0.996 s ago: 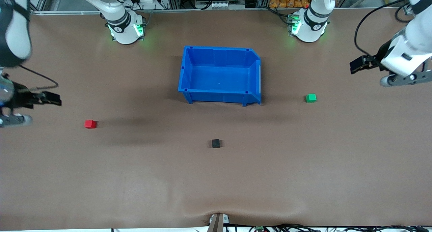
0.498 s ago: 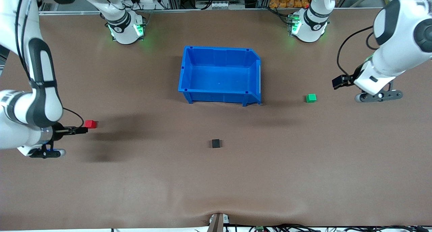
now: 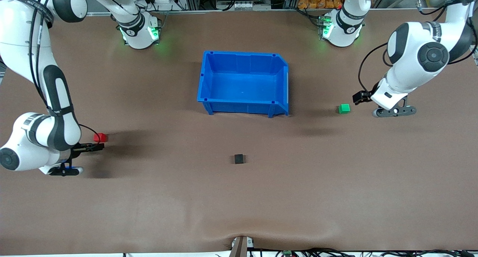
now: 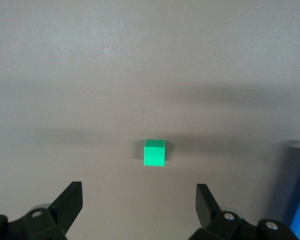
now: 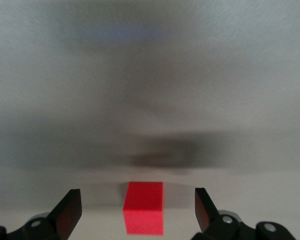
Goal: Attach green and red cubes to black cube
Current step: 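Lower and close the right gripper on the red cube while the left grasps green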
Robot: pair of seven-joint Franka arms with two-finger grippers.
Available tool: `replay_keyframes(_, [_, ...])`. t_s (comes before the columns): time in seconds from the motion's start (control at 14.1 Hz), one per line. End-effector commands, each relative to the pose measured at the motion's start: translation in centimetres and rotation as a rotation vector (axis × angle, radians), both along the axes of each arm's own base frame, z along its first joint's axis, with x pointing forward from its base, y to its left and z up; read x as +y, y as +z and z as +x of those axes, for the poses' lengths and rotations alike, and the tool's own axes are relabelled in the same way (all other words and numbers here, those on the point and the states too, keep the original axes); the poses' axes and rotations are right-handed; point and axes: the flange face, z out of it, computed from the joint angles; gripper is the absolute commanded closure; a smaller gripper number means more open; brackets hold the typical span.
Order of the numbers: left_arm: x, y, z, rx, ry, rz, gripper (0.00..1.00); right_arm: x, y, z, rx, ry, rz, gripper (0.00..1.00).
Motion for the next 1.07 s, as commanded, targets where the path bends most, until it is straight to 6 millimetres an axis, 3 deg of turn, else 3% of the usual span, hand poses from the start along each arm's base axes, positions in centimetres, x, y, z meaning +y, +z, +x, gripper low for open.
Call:
replay_keyframes(0.0, [0.1,-2.2,-1.7,-0.033,0.013,0.001,0.00,-0.3,-0.4,-0.7,0.008,0.012,0.008,0.06])
replay_keyframes(0.43, [-1.7,-7.5,-2.5,-0.037,0.022,-0.020,0.00,0.4,-2.0,-2.1,0.071,0.017,0.016,0.77])
replay_keyframes(0.5, [-1.6,-8.5,-2.5,-0.040,0.026,-0.026,0.00,0.3,-2.0,-2.3,0.085,0.016,0.016,1.00])
replay_keyframes(0.78, [-1.5,-11.6,-2.5,-0.044,0.027,-0.046,0.00,1.2,-0.3,-1.1,0.073,-0.009,0.022,1.00])
replay_keyframes(0.92, [-1.4,-13.1,-2.6,-0.027,0.029,-0.050,0.00,2.1,1.4,0.2,0.045,-0.195,-0.002,1.00])
replay_keyframes(1.0, [-1.1,-13.8,-2.6,-0.027,0.035,-0.053,0.00,3.9,1.9,0.9,0.040,-0.280,0.002,1.00])
